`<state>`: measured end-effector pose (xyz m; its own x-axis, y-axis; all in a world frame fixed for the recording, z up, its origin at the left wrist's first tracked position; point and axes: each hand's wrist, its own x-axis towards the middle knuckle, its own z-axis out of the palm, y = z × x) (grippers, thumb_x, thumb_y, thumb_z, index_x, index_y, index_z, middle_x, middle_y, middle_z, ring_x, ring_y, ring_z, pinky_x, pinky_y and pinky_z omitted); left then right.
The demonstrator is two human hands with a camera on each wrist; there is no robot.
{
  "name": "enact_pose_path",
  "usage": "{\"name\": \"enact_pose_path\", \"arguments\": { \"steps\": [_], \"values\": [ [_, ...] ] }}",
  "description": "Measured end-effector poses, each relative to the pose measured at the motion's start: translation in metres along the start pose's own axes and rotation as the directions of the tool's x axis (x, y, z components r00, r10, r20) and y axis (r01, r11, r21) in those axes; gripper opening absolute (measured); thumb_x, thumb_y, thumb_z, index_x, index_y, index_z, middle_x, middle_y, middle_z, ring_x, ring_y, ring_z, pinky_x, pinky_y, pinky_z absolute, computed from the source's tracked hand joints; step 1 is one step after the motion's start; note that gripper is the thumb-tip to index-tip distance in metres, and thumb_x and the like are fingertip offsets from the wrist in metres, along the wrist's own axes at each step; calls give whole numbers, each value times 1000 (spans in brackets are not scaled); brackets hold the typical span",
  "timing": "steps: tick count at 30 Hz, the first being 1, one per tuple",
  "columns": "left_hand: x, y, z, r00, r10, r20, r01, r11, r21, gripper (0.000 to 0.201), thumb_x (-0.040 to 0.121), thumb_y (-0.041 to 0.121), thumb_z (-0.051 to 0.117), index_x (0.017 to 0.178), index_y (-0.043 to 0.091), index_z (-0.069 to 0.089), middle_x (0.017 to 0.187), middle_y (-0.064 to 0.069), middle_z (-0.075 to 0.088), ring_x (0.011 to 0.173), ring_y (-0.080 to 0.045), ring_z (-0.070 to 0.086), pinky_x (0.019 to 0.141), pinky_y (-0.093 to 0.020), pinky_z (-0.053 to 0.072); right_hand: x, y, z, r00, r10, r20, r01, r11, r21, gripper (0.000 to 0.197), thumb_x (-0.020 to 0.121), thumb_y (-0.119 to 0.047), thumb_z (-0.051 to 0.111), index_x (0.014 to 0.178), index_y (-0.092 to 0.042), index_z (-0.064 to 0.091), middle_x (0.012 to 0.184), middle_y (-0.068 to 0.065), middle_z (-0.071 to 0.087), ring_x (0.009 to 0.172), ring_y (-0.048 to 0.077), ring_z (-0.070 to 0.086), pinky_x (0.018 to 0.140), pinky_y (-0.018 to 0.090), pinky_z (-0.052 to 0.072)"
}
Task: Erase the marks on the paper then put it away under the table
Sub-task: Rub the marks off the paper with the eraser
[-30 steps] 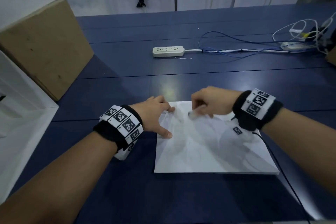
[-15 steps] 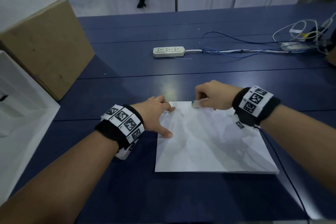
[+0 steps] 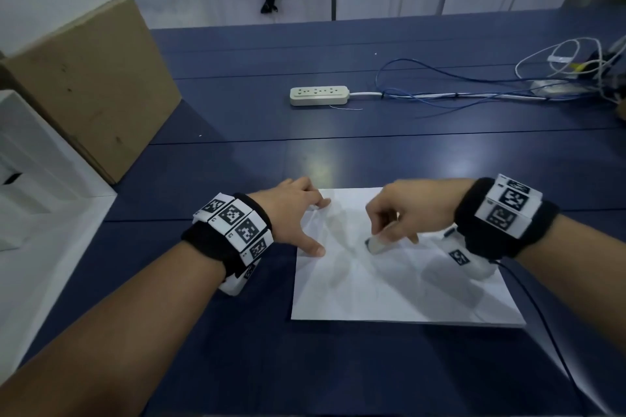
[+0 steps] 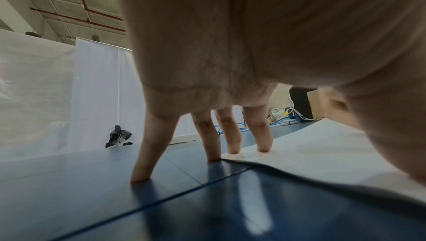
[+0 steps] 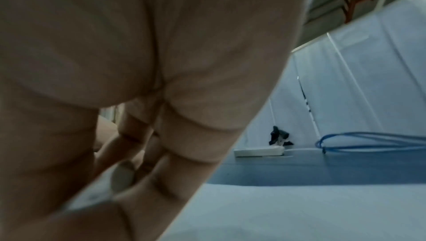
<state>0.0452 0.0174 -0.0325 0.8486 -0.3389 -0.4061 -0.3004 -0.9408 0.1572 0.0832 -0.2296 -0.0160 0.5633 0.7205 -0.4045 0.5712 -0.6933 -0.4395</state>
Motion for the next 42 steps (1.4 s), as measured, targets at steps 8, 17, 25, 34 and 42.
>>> {"name": "enact_pose_path", "arguments": {
  "steps": [8, 17, 25, 34, 42],
  "values": [
    [-1, 1, -1, 1000, 4, -4, -4, 1000, 3, 98, 67, 68, 75, 148, 29, 35, 135, 10, 33, 126, -14, 33, 103, -37, 41, 12, 13, -13, 962, 93, -255, -107, 993, -42, 28, 86, -47, 70, 79, -22, 61, 73, -6, 68, 55, 15, 67, 58, 28, 52],
    [-1, 3, -2, 1000, 9, 1, -9, 1000, 9, 98, 68, 67, 74, 148, 29, 34, 135, 10, 33, 126, -14, 33, 102, -33, 40, 18, 14, -14, 963, 111, -247, -130, 990, -61, 30, 84, -51, 71, 81, -22, 62, 71, 1, 72, 48, 2, 59, 58, 27, 47],
    [-1, 2, -1, 1000, 4, 6, -4, 1000, 10, 100, 67, 68, 74, 149, 29, 32, 136, 10, 32, 127, -14, 32, 104, -38, 41, 0, 0, -4, 999, 33, 43, -31, 999, -26, 29, 81, -50, 75, 82, -24, 65, 80, -2, 71, 56, 14, 67, 63, 30, 53],
    [0, 1, 0, 1000, 3, 5, -3, 1000, 15, 99, 67, 68, 74, 149, 30, 33, 135, 10, 33, 125, -14, 33, 103, -37, 41, -1, 1, -4, 1000, 18, -9, -18, 1000, 10, 27, 83, -44, 75, 79, -20, 64, 77, 0, 72, 53, 14, 66, 57, 24, 50],
    [0, 1, 1, 1000, 12, -15, -12, 1000, -5, 98, 67, 67, 75, 148, 29, 35, 134, 11, 34, 124, -13, 34, 100, -30, 38, 18, 20, -13, 944, 131, -304, -159, 985, -70, 29, 85, -51, 68, 80, -24, 59, 71, 1, 72, 53, 9, 63, 67, 35, 57]
  ]
}}
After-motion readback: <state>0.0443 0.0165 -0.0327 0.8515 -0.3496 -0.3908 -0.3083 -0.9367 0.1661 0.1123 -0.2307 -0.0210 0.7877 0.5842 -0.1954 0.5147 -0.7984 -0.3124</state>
